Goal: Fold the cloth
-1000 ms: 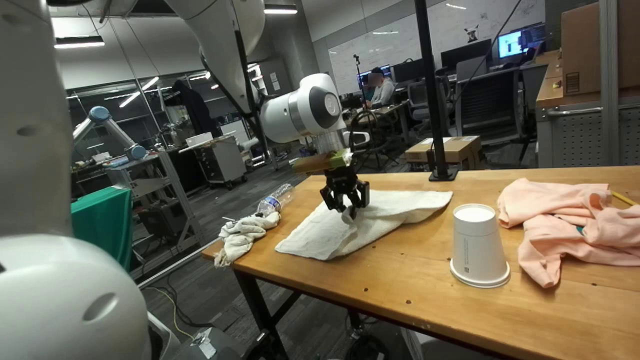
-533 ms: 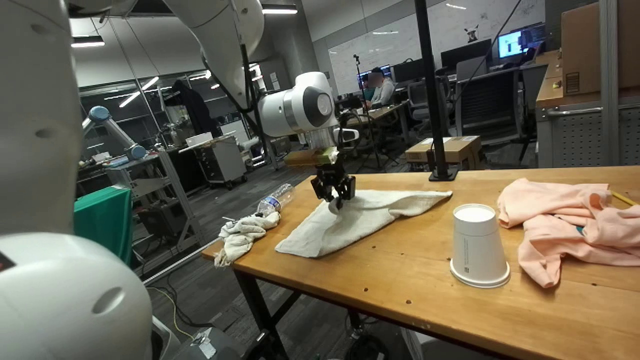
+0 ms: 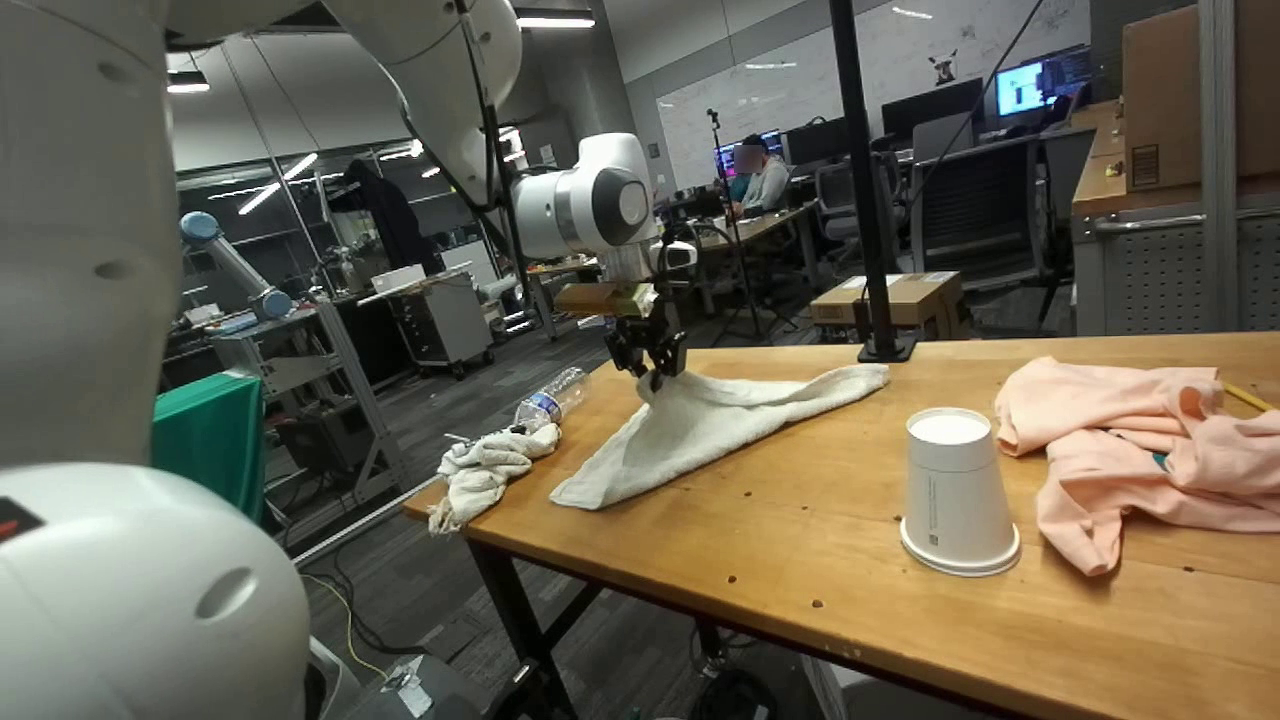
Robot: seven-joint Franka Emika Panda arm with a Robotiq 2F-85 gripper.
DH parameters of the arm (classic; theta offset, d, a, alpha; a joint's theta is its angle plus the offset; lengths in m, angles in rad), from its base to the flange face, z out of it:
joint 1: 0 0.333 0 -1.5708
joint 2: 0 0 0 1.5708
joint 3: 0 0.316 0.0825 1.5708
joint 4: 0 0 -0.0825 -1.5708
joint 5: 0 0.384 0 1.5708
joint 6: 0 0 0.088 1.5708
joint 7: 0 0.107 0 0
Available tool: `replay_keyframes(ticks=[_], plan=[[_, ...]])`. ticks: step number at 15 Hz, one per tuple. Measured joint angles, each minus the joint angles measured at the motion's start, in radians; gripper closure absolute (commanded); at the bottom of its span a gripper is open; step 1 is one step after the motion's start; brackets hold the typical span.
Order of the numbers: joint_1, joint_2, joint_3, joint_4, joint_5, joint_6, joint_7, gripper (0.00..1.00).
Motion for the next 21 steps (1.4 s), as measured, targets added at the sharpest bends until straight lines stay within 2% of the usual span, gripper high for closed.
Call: replay_keyframes(ticks=[21], plan=[[0.046,0.27,0.015,0.386,0.011,-0.003,-0.001,0.92]])
